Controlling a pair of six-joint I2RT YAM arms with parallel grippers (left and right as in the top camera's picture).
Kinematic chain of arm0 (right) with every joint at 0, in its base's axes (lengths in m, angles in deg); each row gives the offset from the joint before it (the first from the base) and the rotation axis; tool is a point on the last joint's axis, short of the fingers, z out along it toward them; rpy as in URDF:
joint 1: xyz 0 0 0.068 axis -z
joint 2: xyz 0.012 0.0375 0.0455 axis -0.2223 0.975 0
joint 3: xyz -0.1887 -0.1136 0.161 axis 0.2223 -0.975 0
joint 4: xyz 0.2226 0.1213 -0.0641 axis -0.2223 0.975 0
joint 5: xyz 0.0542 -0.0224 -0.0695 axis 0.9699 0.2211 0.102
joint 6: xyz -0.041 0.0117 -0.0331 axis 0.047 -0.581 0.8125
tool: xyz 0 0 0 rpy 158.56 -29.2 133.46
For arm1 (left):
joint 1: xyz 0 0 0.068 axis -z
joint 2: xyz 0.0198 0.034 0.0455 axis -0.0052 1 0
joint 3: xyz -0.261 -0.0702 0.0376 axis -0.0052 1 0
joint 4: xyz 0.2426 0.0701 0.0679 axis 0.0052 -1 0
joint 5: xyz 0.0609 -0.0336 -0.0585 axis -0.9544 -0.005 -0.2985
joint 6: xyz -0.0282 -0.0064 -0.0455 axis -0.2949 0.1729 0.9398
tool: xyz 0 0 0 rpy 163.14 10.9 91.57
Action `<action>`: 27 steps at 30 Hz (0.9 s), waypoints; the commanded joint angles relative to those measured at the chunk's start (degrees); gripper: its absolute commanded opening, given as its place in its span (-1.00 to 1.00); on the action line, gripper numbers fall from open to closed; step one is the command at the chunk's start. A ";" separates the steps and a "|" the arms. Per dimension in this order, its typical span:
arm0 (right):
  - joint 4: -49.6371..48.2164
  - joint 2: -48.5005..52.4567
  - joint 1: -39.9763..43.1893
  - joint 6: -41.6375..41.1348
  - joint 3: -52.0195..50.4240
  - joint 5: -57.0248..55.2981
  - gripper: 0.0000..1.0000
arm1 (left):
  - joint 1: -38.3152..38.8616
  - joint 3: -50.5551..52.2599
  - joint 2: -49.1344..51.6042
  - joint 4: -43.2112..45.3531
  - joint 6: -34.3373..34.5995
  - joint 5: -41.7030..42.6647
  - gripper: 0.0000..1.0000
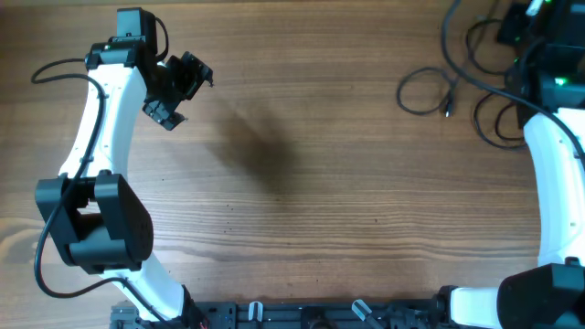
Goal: Untangle cables
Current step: 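Carry the grasped black cable with the right gripper to the upper right, then lower the cable onto the upper-right pile and open the right gripper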
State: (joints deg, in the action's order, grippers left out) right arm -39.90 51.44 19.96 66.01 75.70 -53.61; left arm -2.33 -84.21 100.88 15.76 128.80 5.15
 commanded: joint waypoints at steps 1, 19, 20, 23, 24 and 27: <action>-4.52 -2.43 -0.07 2.08 1.86 -9.35 -0.91 | 0.26 0.15 -0.61 0.15 0.55 -0.76 0.97; 4.50 10.82 -0.13 1.75 1.75 4.74 -0.91 | 0.26 0.15 -0.61 0.79 0.55 -0.74 0.98; 4.87 12.35 -0.11 1.16 1.75 4.70 -0.91 | 0.26 0.15 -0.61 0.79 0.55 -0.74 0.98; 5.79 16.94 -0.11 -1.44 1.75 2.64 -0.92 | 0.26 0.15 -0.61 0.79 0.55 -0.74 0.99; 5.99 18.53 -0.11 -2.36 1.75 2.25 -0.92 | 0.26 0.15 -0.61 0.79 0.55 -0.74 0.99; 6.80 24.30 -0.13 -2.82 1.75 2.19 0.43 | 0.26 0.15 -0.61 0.81 0.55 -0.74 0.99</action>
State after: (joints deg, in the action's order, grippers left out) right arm -33.76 70.74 20.02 65.17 76.53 -51.33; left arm -2.33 -84.21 100.88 16.42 128.80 5.15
